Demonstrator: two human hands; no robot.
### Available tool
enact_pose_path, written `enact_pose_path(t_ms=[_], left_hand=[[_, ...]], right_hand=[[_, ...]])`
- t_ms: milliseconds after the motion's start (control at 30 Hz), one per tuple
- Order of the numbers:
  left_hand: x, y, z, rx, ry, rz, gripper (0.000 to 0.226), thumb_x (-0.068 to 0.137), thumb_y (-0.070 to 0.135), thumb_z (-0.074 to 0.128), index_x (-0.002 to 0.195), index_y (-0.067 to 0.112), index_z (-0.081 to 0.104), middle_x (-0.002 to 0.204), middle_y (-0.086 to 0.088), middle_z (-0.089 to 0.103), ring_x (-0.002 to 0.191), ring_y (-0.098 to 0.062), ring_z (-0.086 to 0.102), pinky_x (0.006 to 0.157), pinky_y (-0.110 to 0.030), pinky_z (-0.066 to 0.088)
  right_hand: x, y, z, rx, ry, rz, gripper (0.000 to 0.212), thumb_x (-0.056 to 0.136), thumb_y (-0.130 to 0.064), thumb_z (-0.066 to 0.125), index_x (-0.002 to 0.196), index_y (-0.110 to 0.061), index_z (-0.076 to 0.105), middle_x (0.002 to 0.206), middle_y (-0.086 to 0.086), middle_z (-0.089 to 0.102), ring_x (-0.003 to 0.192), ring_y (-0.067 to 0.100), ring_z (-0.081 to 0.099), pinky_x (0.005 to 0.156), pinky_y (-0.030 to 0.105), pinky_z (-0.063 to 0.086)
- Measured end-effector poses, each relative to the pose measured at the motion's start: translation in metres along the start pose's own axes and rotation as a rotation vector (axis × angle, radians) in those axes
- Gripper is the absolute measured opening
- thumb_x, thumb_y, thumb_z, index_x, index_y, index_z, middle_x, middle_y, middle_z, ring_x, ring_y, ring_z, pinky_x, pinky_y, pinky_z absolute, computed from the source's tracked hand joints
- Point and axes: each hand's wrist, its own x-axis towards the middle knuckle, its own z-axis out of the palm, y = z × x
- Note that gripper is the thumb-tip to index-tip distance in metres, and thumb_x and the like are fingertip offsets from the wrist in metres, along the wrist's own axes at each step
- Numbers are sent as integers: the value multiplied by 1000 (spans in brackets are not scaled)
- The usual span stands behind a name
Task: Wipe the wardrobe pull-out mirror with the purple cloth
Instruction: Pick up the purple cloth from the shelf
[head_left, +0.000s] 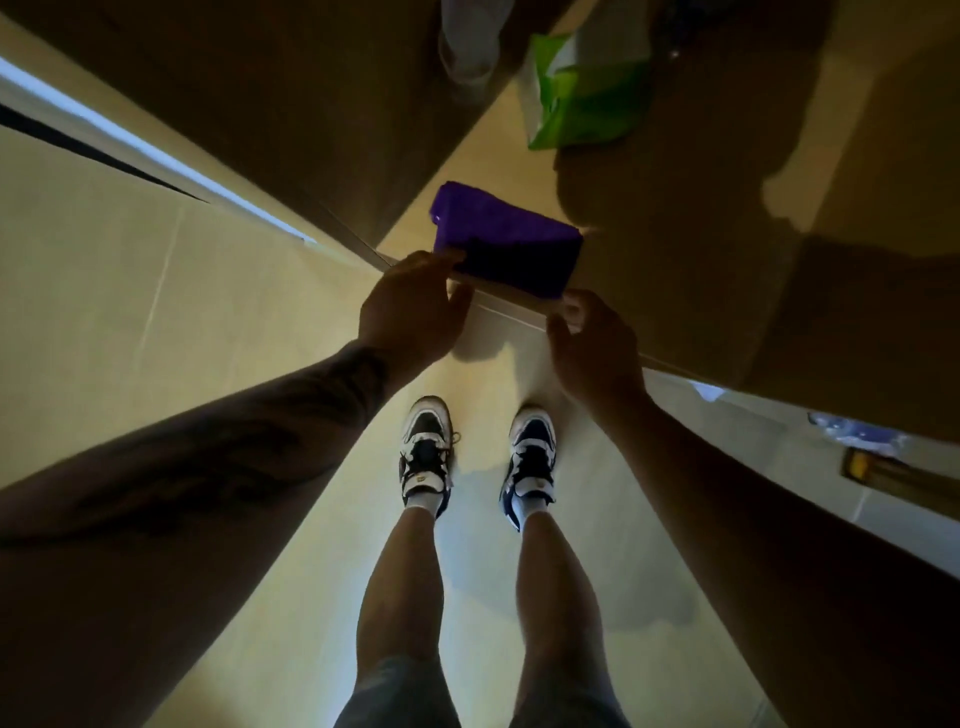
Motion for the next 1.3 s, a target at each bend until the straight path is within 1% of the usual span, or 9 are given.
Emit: enact_pose_path(t_ms=[167, 467, 600, 733, 833, 933, 1100, 1233, 1300], left_hand=[[60, -22, 26, -55, 27, -65, 49, 107, 30, 55, 149, 7, 48, 148, -7, 55, 126, -27, 61, 102, -32, 49], [87, -33, 49, -99, 93, -159, 24, 106, 20, 53, 121, 5, 65, 103, -1, 62, 104, -22, 65, 79, -23, 42], [74, -29, 32, -88, 124, -107, 24, 108, 21, 52, 117, 4, 66, 114, -9, 70, 105, -24, 66, 77, -19, 38], [40, -15, 3, -212, 250, -66, 20, 106, 21, 59, 116, 6, 68, 111, -6, 70, 95, -17, 62, 74, -20, 41], [9, 1, -25, -397, 289, -68, 13, 103, 18, 63, 110, 8, 67, 102, -2, 71, 98, -23, 66, 81, -29, 53], [-27, 20, -59, -548, 328, -10, 4, 102, 14, 64, 99, 14, 62, 82, 11, 63, 78, -9, 61, 71, -18, 47], [-94, 69, -121, -730, 331, 117, 10, 100, 19, 58, 93, 24, 53, 82, 9, 57, 78, -10, 56, 77, -31, 46], [-146, 111, -171, -830, 333, 207, 12, 99, 24, 56, 92, 32, 52, 82, 4, 57, 76, -11, 54, 74, -32, 46], [-170, 129, -193, -857, 328, 249, 10, 99, 23, 55, 92, 30, 52, 81, 3, 55, 75, -13, 53, 72, -35, 45]], right_hand=[[52, 11, 31, 94, 146, 121, 44, 106, -25, 57, 145, -8, 53, 135, 11, 66, 119, 21, 65, 87, 24, 46], [94, 9, 61, 140, 231, 252, 19, 104, -11, 50, 106, -6, 68, 98, 5, 63, 91, 16, 61, 67, 21, 41], [82, 1, 50, 179, 244, 247, 17, 105, -8, 48, 114, -4, 62, 99, 2, 55, 90, 13, 54, 73, 21, 38], [54, -9, 28, 190, 282, 175, 22, 106, -4, 44, 123, 5, 54, 94, -3, 49, 72, -2, 42, 58, 3, 37], [21, -24, 6, 253, 345, 143, 20, 105, -2, 42, 119, 8, 52, 82, -9, 42, 67, 0, 40, 55, 2, 37], [-17, -42, -16, 301, 350, 124, 17, 104, -2, 44, 116, 6, 53, 82, -7, 45, 69, 1, 43, 55, 4, 37], [-100, -82, -67, 286, 319, -5, 8, 105, -6, 49, 111, -5, 54, 79, -3, 54, 67, 10, 52, 56, 9, 39], [-161, -113, -109, 354, 278, 22, 6, 107, -17, 49, 112, -14, 52, 92, 9, 62, 81, 28, 62, 75, 41, 51], [-185, -123, -126, 340, 304, 16, 5, 105, -18, 50, 103, -23, 51, 88, 4, 63, 74, 21, 60, 66, 28, 47]])
